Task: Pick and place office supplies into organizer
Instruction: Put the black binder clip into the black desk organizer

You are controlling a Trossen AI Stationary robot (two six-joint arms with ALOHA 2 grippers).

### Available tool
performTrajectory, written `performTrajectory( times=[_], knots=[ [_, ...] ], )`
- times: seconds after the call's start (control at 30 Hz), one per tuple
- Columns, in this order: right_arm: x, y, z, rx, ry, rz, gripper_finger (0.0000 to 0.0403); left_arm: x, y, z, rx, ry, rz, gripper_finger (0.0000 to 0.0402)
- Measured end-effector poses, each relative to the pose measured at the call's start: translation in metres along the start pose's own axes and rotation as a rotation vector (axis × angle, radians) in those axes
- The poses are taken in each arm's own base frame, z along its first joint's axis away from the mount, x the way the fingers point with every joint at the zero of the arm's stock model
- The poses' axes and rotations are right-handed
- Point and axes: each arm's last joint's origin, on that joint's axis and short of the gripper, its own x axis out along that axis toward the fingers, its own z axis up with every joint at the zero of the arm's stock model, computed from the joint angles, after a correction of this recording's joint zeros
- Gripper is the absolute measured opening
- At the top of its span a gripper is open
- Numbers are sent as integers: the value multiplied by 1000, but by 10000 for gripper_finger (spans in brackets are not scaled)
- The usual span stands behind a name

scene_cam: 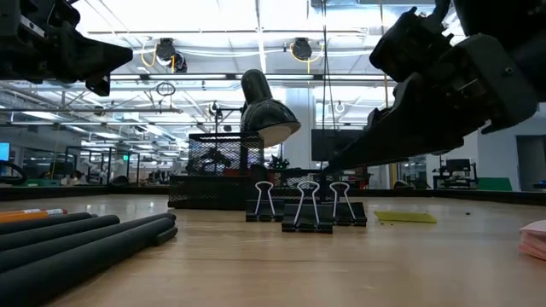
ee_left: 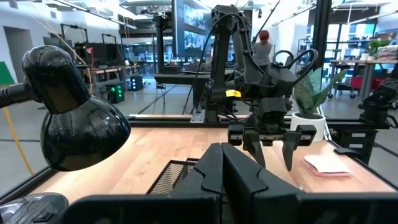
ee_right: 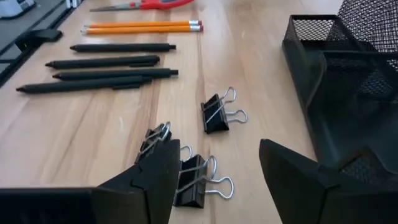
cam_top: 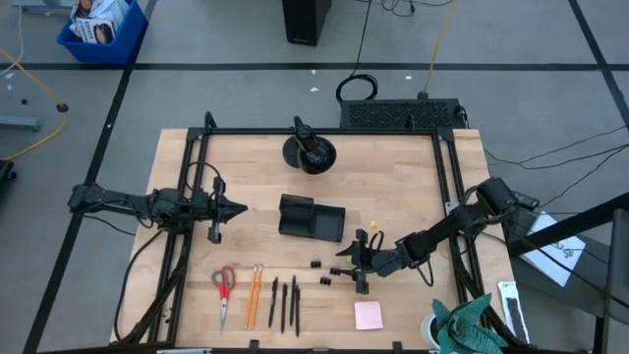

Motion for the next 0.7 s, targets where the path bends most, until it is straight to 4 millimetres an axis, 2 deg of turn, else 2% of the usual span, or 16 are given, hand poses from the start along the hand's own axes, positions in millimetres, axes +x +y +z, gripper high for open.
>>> performTrajectory(
  times=[0.3, 0.57, 0.7],
  knots=[
    [14, 4, -9, 8, 41, -11, 212, 0, 0, 0, -12, 0, -1, 6],
    [17, 3, -11, 0, 67, -22, 211, 0, 0, 0, -23, 1, -1, 6],
    [17, 3, -12, 3, 73, -15, 194, 0, 0, 0, -22, 1, -1, 6]
  ],
)
